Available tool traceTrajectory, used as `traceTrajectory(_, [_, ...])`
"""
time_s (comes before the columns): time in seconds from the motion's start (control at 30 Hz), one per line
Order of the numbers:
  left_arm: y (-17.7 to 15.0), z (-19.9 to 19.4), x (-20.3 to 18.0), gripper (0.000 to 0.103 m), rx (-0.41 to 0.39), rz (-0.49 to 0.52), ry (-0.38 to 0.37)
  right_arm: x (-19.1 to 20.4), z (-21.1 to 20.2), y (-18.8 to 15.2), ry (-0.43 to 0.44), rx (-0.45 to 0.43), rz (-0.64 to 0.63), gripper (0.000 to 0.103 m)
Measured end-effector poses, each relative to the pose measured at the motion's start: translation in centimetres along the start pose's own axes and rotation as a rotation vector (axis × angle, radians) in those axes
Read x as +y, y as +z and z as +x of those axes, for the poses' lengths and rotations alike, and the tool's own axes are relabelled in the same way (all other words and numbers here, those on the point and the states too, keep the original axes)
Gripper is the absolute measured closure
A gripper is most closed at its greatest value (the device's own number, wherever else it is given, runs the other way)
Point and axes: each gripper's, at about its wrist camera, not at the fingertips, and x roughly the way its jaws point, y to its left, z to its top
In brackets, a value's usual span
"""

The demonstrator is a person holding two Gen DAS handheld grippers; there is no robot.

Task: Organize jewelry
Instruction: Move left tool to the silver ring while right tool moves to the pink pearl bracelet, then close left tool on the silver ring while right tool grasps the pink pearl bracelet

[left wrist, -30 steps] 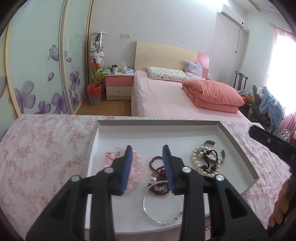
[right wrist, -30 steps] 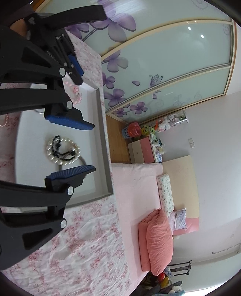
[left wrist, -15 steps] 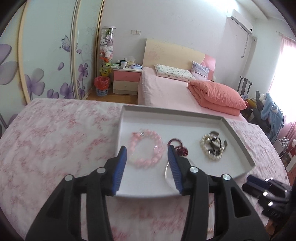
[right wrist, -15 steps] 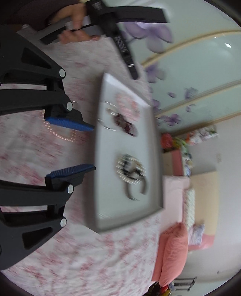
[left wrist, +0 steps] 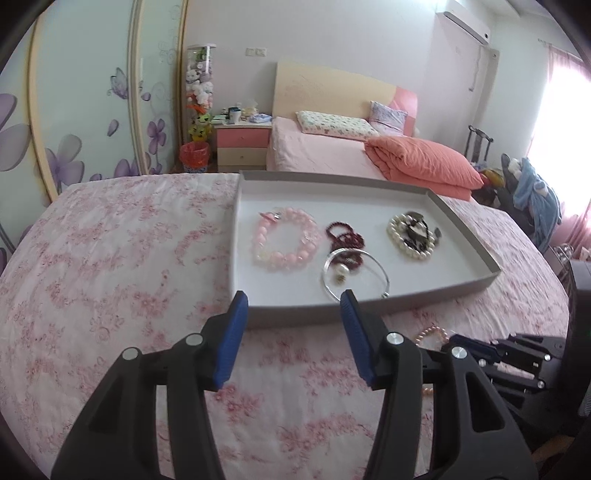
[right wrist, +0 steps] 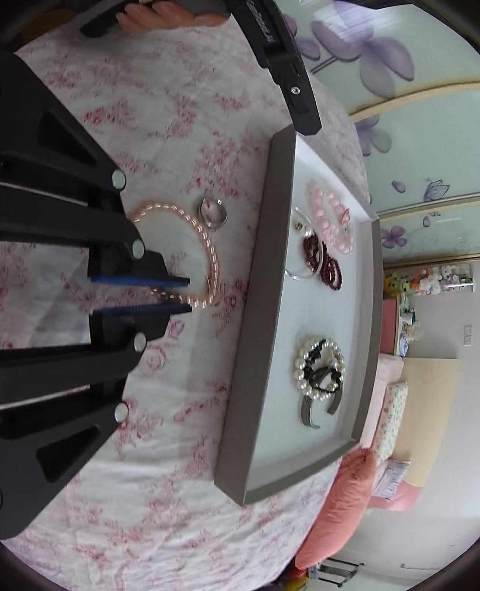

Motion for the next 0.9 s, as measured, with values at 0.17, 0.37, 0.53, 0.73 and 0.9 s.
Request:
traceTrajectory(0.17, [-0.6,0.2,-1.7,0.044,0.02,0.04,-0.036,-3.5,-0.3,0.1,-0.152,-0.009,0.074,0.096])
traceTrajectory(0.37, [-1.8,1.2,-4.8,0.044,0.075,0.119,-0.085,-7.1,-0.4,0.1,-0.228,-0.021,0.158,0.096])
traceTrajectory(0.53, [-3.0,2.8,-7.2,0.044,0.126,0.188,-0.058,-7.7,-0.5,-0.2,-0.233,-0.019,0.148,0.096])
traceTrajectory(0.73, [-3.6,5.0,-8.5,0.044,0.181,0.194,-0.017,-7.7,0.0,0.3,-0.211,-0.021,0.164,0.096])
traceTrajectory(0.9, [-3.2,5.5,-9.2,0.073,0.176,0.185,0.02,-7.7,-0.1,0.2,-0.202,-0.022,0.171,0.096])
